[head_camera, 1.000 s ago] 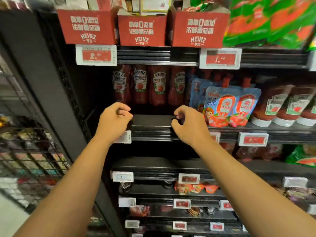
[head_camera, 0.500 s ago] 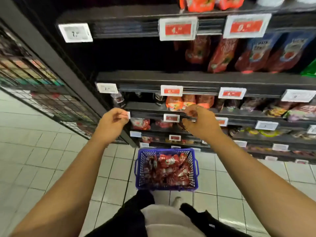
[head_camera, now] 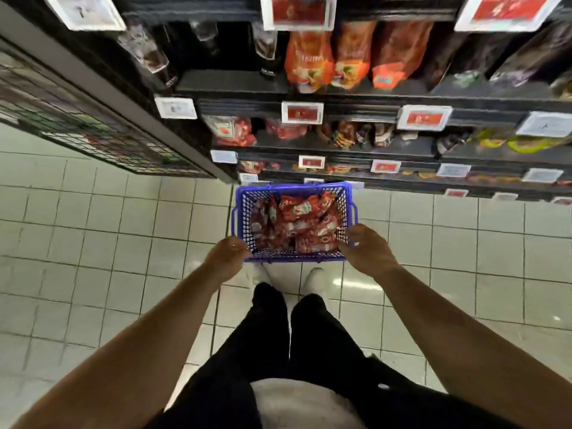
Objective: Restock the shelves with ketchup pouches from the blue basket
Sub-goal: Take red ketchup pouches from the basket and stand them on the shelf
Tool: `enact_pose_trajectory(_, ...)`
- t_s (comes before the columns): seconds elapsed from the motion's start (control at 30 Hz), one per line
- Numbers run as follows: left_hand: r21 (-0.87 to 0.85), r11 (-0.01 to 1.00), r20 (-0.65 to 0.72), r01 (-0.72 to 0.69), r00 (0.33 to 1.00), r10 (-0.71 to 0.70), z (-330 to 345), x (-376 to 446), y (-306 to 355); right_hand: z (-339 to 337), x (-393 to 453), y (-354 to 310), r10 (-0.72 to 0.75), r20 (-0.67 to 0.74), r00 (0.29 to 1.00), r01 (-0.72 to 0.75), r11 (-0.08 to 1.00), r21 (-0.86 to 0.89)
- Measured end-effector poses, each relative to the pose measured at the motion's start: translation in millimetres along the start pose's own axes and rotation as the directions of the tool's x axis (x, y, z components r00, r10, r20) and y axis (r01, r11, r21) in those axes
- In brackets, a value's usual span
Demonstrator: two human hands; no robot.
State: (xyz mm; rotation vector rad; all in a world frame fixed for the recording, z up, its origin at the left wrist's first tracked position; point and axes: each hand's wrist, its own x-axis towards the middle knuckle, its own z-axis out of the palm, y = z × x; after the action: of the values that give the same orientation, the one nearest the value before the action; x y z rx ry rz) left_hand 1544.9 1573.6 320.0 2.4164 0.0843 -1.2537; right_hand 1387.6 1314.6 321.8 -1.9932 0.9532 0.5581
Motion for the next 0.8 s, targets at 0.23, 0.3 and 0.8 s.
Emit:
enact_pose_trajectory(0.23, 0.068, 0.997, 0.171, 0.031, 0.984, -0.043, 87, 106, -41, 102, 90, 37, 0.131, 0.077, 0.988, -0.131, 0.991, -0.005)
enact_pose_trajectory(0.3, 0.058, 0.996, 0.153, 0.067, 0.985, -0.076, 109, 145, -55, 134, 121, 51, 0.171, 0.118, 0.978, -0.173, 0.985, 0.008)
enact_pose_trajectory(0.8, 0.449, 0.784, 0.036, -0.429, 0.885, 0.464, 256, 409, -100, 270, 359, 168, 0.456, 0.014, 0.89, -0.418, 0.804, 0.423)
